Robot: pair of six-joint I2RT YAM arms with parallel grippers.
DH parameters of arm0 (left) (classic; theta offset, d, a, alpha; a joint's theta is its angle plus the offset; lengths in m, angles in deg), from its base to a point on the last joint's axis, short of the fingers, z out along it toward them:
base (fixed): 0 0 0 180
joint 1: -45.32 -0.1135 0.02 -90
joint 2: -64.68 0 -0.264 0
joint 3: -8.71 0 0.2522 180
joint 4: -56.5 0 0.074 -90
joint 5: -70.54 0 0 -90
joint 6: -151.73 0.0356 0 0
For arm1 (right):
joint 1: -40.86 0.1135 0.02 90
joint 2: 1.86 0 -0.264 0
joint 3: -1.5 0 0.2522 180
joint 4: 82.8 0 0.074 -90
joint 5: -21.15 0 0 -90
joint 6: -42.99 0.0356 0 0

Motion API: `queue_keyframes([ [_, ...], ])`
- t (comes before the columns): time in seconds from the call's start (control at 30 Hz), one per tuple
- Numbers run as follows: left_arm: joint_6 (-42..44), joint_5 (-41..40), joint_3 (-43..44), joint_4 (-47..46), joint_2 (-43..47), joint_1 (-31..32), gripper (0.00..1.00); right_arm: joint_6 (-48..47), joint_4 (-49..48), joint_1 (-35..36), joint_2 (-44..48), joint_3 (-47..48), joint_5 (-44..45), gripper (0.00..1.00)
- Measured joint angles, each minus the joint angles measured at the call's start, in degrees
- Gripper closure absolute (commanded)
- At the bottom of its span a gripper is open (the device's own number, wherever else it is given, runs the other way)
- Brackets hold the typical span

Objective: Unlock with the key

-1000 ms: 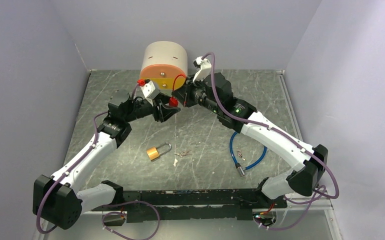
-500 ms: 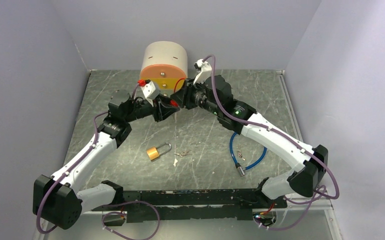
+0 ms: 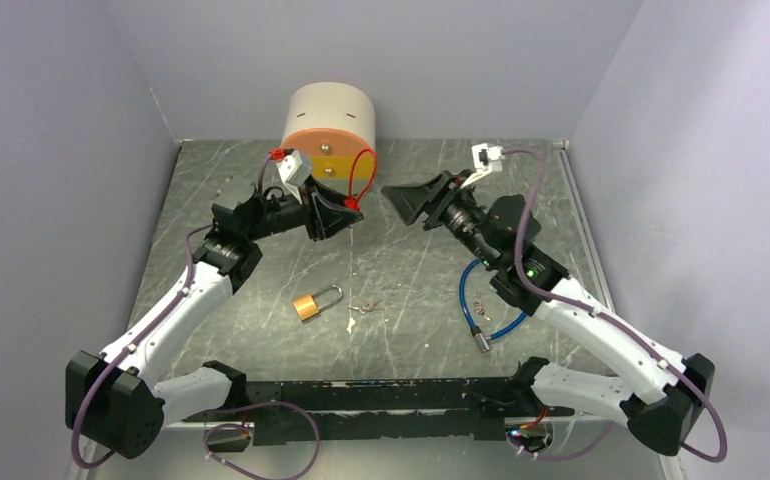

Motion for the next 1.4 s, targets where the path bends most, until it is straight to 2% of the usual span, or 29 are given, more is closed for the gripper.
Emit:
queue_keyframes([
  [0.07, -3.54, 1.01, 0.22, -2.21, -0.04, 0.00, 0.97, 1.31, -2.29, -0.50, 1.81, -1.05, 0.94, 0.36],
  [0.17, -8.26, 3.30, 0.31, -5.16, -0.31, 0.00, 0.98, 2.97, -4.57, -1.20, 2.38, -1.09, 0.98, 0.52],
  [0.27, -13.77, 6.93, 0.52, -9.27, -1.09, 0.00, 0.98, 4.76, -4.52, -2.69, -0.35, 1.01, -2.34, 0.58],
  [0.47, -22.51, 13.22, 0.92, -18.64, -2.95, 0.00, 0.98, 6.05, -5.29, -4.00, -5.51, 3.28, -11.78, 0.60],
  [0.67, -27.39, 15.82, 1.05, -24.35, -4.33, 0.02, 0.97, 6.32, -8.37, -3.98, -6.25, 4.09, -20.15, 0.56],
  [0.93, -31.04, 18.84, 1.44, -29.14, -5.25, 0.00, 0.97, 6.45, -8.68, -4.00, -9.75, 8.24, -24.33, 0.57],
  [1.0, -31.63, 19.61, 1.44, -29.99, -5.29, 0.00, 0.97, 6.40, -8.24, -4.00, -11.04, 9.49, -24.70, 0.68],
  [1.1, -31.80, 20.26, 1.44, -30.62, -5.29, 0.02, 0.98, 6.29, -7.87, -4.00, -12.11, 10.16, -25.05, 0.94],
  [1.13, -31.67, 20.22, 1.44, -30.32, -5.29, 0.00, 0.98, 6.27, -7.93, -4.00, -12.20, 10.16, -25.33, 1.00],
  [1.4, -28.09, 17.84, 3.10, -18.91, -5.09, 0.37, 0.98, 0.74, -5.57, -3.93, -10.19, 9.05, -22.38, 1.00],
])
